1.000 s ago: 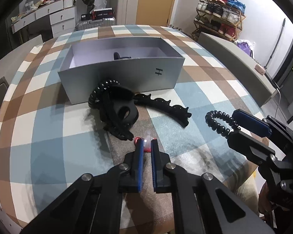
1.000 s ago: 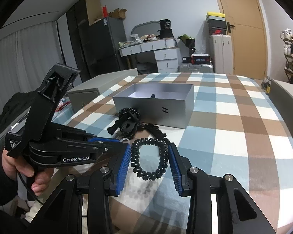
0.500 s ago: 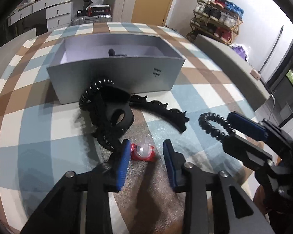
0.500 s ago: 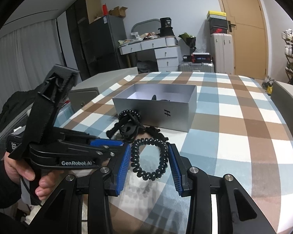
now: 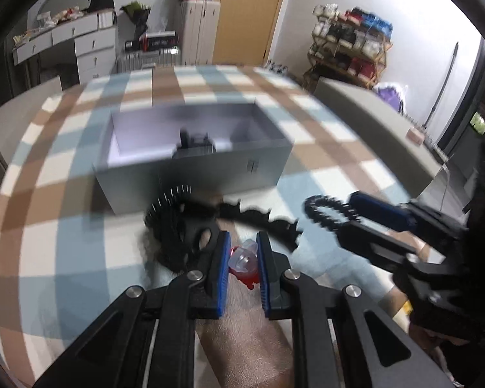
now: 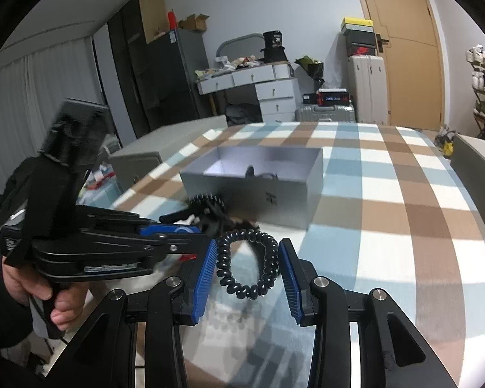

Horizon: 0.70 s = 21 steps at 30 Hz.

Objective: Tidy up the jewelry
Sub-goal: 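Lift the hair tie and clear ring and carry both toward the grey box, then lower the hair tie and ring into the grey box and open both tools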

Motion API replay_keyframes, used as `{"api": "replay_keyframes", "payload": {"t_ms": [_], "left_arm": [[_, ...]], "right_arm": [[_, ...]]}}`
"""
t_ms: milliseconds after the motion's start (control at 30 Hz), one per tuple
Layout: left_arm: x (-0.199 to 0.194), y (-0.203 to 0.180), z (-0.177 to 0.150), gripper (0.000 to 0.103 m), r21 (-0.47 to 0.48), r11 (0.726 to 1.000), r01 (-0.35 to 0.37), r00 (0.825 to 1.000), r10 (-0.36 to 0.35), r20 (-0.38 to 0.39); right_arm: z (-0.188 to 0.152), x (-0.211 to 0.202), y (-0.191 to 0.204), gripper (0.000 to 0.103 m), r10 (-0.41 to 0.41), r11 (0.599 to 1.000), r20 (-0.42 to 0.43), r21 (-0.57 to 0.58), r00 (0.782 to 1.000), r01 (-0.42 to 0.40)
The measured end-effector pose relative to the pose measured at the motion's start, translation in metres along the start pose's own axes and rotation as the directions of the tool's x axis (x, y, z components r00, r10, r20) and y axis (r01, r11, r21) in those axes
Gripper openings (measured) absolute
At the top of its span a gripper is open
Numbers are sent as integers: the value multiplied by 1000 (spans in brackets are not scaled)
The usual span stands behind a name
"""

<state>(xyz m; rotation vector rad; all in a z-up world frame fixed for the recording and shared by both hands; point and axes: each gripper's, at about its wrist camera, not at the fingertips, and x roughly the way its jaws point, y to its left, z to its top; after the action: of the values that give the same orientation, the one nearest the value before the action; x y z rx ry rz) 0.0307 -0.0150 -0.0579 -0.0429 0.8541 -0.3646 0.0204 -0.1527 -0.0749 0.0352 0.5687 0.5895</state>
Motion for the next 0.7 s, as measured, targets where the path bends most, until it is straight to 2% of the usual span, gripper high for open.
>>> {"api": "replay_keyframes", "payload": {"t_ms": [200,300,500,567,700], "left_arm": [[-23,16,34,11,-32,999,13,995,-10,102],[-21,27,50,11,-40,999,-6,991,11,137],[-3,50,69,11,-92,996,19,990,-6,139],[5,58,73,11,-115,992,45,991,-30,128],[16,65,78,11,-124,991,50,993,-36,117]], "right_arm": [[40,8,-6,39,87,996,55,28,995,-88],[56,16,-11,39,106,993,72,45,992,-109],[83,43,-20,39,123,991,68,50,990,-127],[88,51,-22,39,125,990,65,52,990,-129],[95,71,-30,39,126,989,48,69,991,-129]]}}
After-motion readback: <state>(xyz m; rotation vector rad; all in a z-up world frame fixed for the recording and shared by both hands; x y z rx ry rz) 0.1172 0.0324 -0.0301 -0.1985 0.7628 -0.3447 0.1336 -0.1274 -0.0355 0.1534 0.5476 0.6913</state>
